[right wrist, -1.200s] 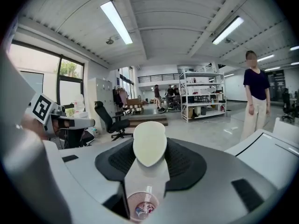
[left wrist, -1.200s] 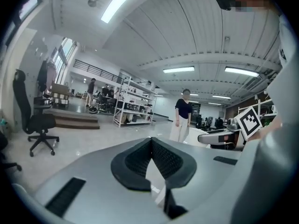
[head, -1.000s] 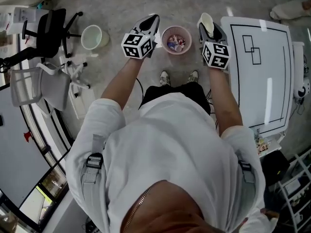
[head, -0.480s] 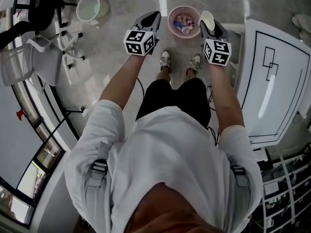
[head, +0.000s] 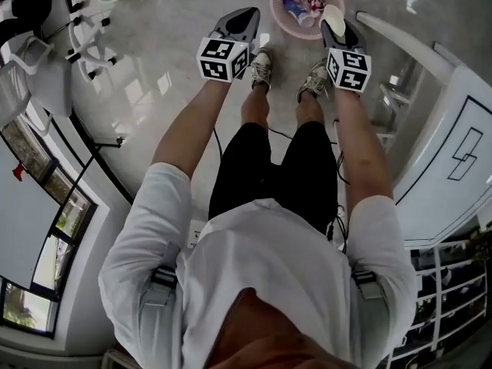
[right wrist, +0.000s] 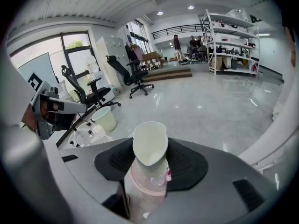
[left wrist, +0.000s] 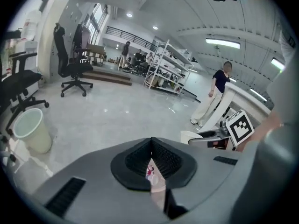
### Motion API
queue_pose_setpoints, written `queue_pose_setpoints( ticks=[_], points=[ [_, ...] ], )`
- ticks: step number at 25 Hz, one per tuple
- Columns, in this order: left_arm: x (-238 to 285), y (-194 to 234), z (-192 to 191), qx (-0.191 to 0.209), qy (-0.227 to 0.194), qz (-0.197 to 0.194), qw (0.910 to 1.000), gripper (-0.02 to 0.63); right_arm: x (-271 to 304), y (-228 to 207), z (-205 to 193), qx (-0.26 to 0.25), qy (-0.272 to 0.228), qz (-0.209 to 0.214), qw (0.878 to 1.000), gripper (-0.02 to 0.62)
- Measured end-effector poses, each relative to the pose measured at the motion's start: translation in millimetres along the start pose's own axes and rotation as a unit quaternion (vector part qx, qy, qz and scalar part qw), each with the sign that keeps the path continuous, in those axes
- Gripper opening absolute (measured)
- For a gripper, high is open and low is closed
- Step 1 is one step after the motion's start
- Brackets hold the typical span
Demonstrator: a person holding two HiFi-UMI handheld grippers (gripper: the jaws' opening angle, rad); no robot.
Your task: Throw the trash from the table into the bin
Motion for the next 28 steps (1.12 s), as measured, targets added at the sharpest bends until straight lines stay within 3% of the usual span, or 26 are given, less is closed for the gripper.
queue_pose_setpoints(
  ticks=[8, 13, 20, 28],
  points=[
    [56, 37, -93, -0.032, 0.032, 0.004, 0.9990, 0.009, 95, -17, -86, -0.011, 0.049, 0.009, 0.999, 0.193],
    [70, 47, -130, -0.044, 0.043, 0.007, 0.9981, 0.009, 135, -23, -123, -0.028, 0.073, 0.014, 0.997, 0.259],
    [71, 46, -133, -0.042, 0.040, 0.006, 0.9983, 0.009, 143, -25, -128, -0.035, 0.075, 0.022, 0.996, 0.322],
    [66, 33, -101, -0.027, 0.025, 0.002, 0.9993, 0.009, 114, -23, -97, -0.022, 0.051, 0.024, 0.998, 0.321]
  ],
)
Point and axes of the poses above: the fingertips, and each gripper's own axes: x forward along the fingers, y to its left, z out of its top, the point moved 8 cm from there along -x, backward along the fingers, and after that the axes turned 10 degrees about -z, right-handed, at the moved point
